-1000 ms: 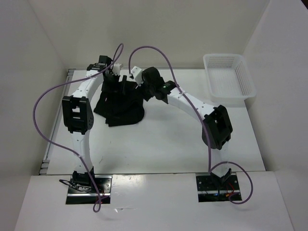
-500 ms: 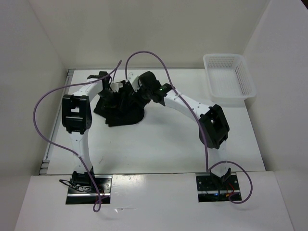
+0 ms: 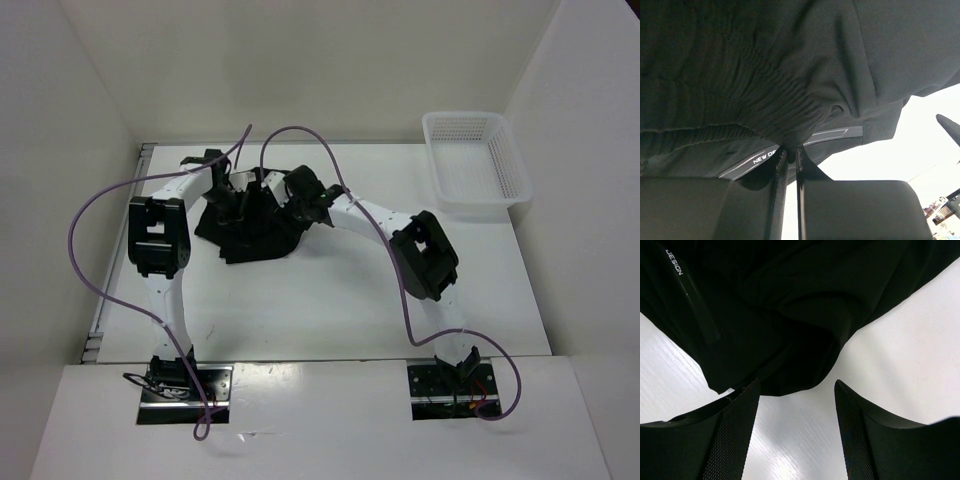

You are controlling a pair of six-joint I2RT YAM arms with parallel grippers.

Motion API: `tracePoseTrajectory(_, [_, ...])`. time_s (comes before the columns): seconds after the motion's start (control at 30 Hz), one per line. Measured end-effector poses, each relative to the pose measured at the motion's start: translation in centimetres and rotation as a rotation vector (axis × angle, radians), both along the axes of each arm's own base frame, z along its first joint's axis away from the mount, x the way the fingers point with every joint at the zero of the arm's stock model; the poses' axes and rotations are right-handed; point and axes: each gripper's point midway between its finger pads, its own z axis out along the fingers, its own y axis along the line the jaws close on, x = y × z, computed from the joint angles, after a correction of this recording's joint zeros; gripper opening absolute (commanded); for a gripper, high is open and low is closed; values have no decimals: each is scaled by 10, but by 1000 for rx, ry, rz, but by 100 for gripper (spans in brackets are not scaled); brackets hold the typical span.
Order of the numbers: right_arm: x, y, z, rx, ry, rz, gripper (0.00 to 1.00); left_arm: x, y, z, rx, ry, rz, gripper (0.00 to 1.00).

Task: Fold and stack the shorts
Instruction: Fold the shorts

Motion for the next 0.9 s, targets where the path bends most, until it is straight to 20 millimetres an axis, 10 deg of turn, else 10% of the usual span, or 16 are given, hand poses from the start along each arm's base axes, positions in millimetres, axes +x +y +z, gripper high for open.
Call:
tracePoseTrajectory(0.07, [0, 0, -4, -2, 8, -6, 66, 0, 1, 0, -1, -1, 1, 1])
tracePoseTrajectory(0.3, [-1, -2, -8, 4, 20, -37, 63, 6, 10, 15, -19, -30, 30, 0])
tracePoseTrajectory(0.63, [-7, -7, -31, -12, 73, -78, 17, 29, 46, 113, -27, -267, 111, 0])
tracePoseTrajectory(0.7, [-8, -6, -37, -12, 83, -83, 2, 25, 51, 115, -17, -261, 124, 0])
tracePoseTrajectory(0.9, [-4, -7, -52, -32, 89, -103, 0, 3, 58, 90, 6, -156, 142, 0])
